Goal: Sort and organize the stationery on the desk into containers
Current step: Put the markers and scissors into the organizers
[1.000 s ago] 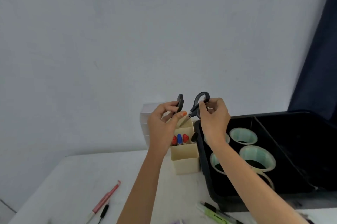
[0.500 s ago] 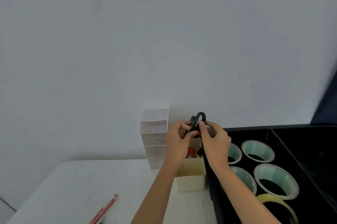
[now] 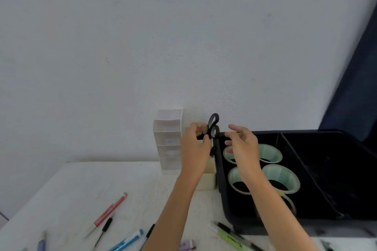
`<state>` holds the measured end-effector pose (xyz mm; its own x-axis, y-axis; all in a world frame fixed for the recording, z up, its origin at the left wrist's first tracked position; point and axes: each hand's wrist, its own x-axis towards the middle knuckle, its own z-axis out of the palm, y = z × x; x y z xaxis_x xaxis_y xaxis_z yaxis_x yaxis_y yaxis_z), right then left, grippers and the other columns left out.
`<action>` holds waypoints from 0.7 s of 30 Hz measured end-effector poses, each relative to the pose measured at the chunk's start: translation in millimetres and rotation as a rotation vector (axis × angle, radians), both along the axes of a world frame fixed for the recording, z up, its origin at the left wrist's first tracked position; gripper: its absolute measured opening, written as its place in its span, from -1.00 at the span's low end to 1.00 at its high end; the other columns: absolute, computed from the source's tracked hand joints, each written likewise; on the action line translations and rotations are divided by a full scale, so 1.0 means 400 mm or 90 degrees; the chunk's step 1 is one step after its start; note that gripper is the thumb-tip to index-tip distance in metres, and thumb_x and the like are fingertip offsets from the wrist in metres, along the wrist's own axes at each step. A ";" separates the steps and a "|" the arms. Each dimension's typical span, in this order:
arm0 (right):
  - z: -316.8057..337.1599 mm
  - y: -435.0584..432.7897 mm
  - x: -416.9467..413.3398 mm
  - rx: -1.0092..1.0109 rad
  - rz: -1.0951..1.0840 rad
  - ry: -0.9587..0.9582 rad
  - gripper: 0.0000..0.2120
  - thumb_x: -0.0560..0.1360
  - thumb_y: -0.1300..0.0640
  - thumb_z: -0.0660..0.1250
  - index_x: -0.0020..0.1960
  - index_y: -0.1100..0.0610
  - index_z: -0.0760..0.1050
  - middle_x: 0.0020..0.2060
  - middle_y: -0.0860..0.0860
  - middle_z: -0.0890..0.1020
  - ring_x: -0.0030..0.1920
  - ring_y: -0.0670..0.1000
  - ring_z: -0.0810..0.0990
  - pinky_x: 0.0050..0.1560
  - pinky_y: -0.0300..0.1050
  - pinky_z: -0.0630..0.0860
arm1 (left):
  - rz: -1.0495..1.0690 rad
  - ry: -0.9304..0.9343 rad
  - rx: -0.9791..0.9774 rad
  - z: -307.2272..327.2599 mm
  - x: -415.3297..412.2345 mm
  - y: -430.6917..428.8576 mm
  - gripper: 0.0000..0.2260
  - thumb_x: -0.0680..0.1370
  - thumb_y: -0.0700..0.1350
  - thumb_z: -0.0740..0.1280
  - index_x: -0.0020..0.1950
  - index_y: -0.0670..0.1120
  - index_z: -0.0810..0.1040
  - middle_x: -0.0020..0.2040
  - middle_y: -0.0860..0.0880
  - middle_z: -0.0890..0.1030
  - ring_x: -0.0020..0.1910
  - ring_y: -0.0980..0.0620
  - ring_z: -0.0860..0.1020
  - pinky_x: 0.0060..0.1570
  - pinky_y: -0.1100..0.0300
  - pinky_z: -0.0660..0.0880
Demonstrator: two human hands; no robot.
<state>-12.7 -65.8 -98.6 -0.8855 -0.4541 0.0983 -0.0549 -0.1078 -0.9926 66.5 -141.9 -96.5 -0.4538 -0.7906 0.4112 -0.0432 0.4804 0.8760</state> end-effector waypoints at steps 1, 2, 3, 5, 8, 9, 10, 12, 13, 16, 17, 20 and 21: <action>0.010 0.026 0.011 -0.005 0.011 -0.014 -0.78 0.53 0.26 0.24 0.13 0.09 0.54 -0.08 0.06 0.62 -0.18 -0.03 0.59 -0.17 -0.16 0.56 | -0.011 0.026 0.021 0.005 0.017 0.035 -0.77 0.52 -0.30 0.27 0.06 0.01 0.51 0.04 0.07 0.57 -0.01 0.23 0.52 -0.01 0.36 0.49; 0.019 0.050 0.022 -0.011 0.022 -0.028 -0.79 0.52 0.27 0.25 0.10 0.10 0.55 -0.09 0.06 0.63 -0.20 -0.03 0.59 -0.20 -0.20 0.56 | -0.021 0.045 0.038 0.008 0.033 0.071 -0.77 0.52 -0.30 0.27 0.06 0.00 0.53 0.02 0.07 0.59 -0.02 0.22 0.54 -0.03 0.35 0.50; 0.027 0.080 0.037 -0.019 0.031 -0.037 -0.80 0.52 0.29 0.26 0.08 0.12 0.56 -0.11 0.06 0.65 -0.22 -0.04 0.59 -0.21 -0.22 0.57 | -0.028 0.059 0.049 0.010 0.050 0.108 -0.78 0.52 -0.29 0.28 0.06 -0.02 0.54 0.00 0.07 0.60 -0.04 0.22 0.54 -0.05 0.39 0.48; 0.039 0.140 0.063 -0.022 0.047 -0.030 -0.81 0.51 0.32 0.27 0.05 0.14 0.58 -0.16 0.06 0.67 -0.25 -0.05 0.60 -0.21 -0.23 0.58 | -0.042 0.082 0.077 0.008 0.074 0.171 -0.80 0.52 -0.28 0.29 0.07 -0.04 0.56 -0.04 0.07 0.61 -0.06 0.22 0.55 -0.09 0.45 0.46; 0.035 0.237 0.093 0.003 0.078 -0.011 -0.81 0.50 0.32 0.28 0.00 0.12 0.60 -0.21 0.03 0.69 -0.27 -0.08 0.61 -0.20 -0.24 0.57 | -0.067 0.109 0.117 -0.009 0.095 0.250 -0.82 0.52 -0.28 0.30 0.06 -0.07 0.57 -0.05 0.05 0.62 -0.07 0.21 0.56 -0.10 0.44 0.47; 0.029 0.271 0.100 0.009 0.083 -0.011 -0.82 0.51 0.32 0.28 -0.01 0.12 0.61 -0.21 0.03 0.69 -0.28 -0.08 0.61 -0.21 -0.25 0.58 | -0.077 0.112 0.125 -0.018 0.099 0.276 -0.82 0.52 -0.28 0.30 0.05 -0.06 0.57 -0.06 0.05 0.63 -0.07 0.20 0.57 -0.10 0.42 0.48; 0.019 0.303 0.104 0.017 0.080 -0.010 -0.81 0.51 0.32 0.27 -0.01 0.13 0.61 -0.21 0.03 0.69 -0.28 -0.08 0.61 -0.21 -0.25 0.58 | -0.085 0.112 0.131 -0.029 0.101 0.302 -0.83 0.52 -0.28 0.30 0.04 -0.06 0.57 -0.06 0.05 0.63 -0.08 0.21 0.57 -0.10 0.42 0.48; -0.004 0.366 0.108 0.037 0.056 -0.009 -0.81 0.51 0.32 0.27 -0.03 0.12 0.62 -0.23 0.03 0.70 -0.30 -0.07 0.61 -0.23 -0.25 0.58 | -0.103 0.108 0.147 -0.050 0.102 0.352 -0.83 0.51 -0.29 0.31 0.01 -0.06 0.58 -0.10 0.06 0.64 -0.11 0.21 0.58 -0.12 0.41 0.48; -0.019 0.396 0.107 0.041 0.037 -0.013 -0.81 0.51 0.32 0.27 -0.04 0.12 0.62 -0.23 0.04 0.70 -0.31 -0.07 0.61 -0.25 -0.26 0.57 | -0.114 0.107 0.157 -0.061 0.101 0.375 -0.83 0.51 -0.30 0.31 0.00 -0.06 0.59 -0.11 0.05 0.64 -0.12 0.21 0.58 -0.12 0.40 0.48; -0.079 0.482 0.096 0.070 -0.052 -0.020 -0.80 0.50 0.34 0.27 -0.10 0.12 0.63 -0.27 0.04 0.70 -0.34 -0.09 0.60 -0.32 -0.29 0.52 | -0.157 0.084 0.190 -0.098 0.096 0.435 -0.81 0.50 -0.33 0.29 -0.07 -0.06 0.60 -0.13 0.02 0.65 -0.11 0.12 0.60 -0.06 0.27 0.53; -0.102 0.510 0.091 0.096 -0.091 -0.011 -0.78 0.49 0.34 0.27 -0.13 0.10 0.63 -0.29 0.02 0.69 -0.34 -0.09 0.60 -0.32 -0.29 0.50 | -0.172 0.073 0.199 -0.111 0.095 0.454 -0.79 0.50 -0.34 0.28 -0.10 -0.05 0.61 -0.14 0.02 0.65 -0.11 0.10 0.61 -0.05 0.23 0.55; -0.178 0.597 0.072 0.260 -0.205 0.051 -0.81 0.46 0.30 0.31 -0.14 0.06 0.64 -0.30 -0.05 0.65 -0.27 -0.05 0.58 -0.26 -0.22 0.45 | -0.205 0.044 0.237 -0.152 0.091 0.507 -0.77 0.49 -0.36 0.25 -0.12 -0.07 0.61 -0.16 0.00 0.65 -0.14 0.07 0.61 -0.10 0.24 0.55; -0.200 0.626 0.067 0.335 -0.228 0.074 -0.84 0.46 0.27 0.32 -0.11 0.08 0.65 -0.28 -0.07 0.63 -0.26 -0.04 0.57 -0.26 -0.21 0.43 | -0.213 0.035 0.251 -0.165 0.090 0.523 -0.78 0.49 -0.36 0.25 -0.13 -0.09 0.62 -0.16 -0.01 0.65 -0.14 0.05 0.61 -0.12 0.25 0.54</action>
